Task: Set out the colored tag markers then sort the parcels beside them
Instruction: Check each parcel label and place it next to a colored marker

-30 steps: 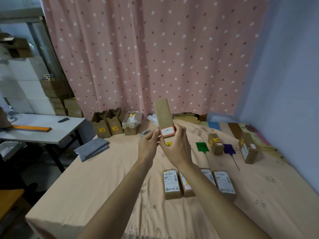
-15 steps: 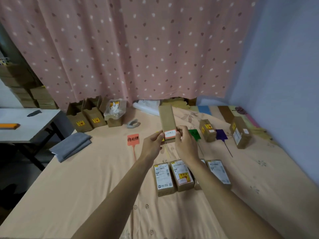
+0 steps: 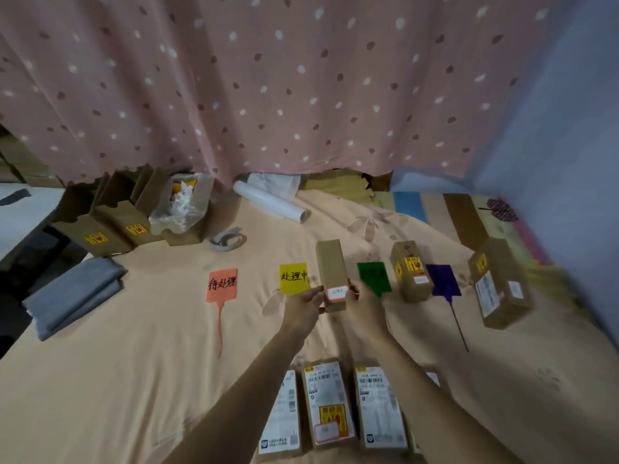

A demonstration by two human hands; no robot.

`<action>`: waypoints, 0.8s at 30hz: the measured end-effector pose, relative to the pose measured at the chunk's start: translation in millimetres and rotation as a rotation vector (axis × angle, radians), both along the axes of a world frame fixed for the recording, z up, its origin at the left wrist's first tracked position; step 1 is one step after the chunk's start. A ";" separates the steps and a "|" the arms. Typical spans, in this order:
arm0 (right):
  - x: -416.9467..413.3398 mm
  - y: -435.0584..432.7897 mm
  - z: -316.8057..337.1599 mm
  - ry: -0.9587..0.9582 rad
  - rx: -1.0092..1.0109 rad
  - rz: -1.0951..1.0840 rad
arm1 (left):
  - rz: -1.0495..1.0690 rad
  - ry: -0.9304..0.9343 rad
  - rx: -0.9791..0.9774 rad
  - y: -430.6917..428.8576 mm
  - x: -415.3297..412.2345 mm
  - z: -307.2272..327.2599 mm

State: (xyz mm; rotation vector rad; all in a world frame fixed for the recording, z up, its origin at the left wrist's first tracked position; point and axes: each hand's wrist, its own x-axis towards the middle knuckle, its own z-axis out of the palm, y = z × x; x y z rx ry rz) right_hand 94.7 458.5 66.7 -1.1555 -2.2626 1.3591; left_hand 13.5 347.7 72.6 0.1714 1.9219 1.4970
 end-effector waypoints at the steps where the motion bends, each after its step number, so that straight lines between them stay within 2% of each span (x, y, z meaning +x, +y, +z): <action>1: -6.3 7.3 -9.4 -0.018 -0.008 0.014 | 0.004 -0.018 -0.019 6.9 -5.2 -8.2; 11: -74.6 50.0 -64.7 -0.082 -0.077 0.046 | -0.006 0.073 -0.201 59.0 -66.4 -69.7; 24: -67.8 52.1 -52.4 -0.129 -0.131 0.001 | 0.020 0.081 -0.209 58.1 -74.7 -60.9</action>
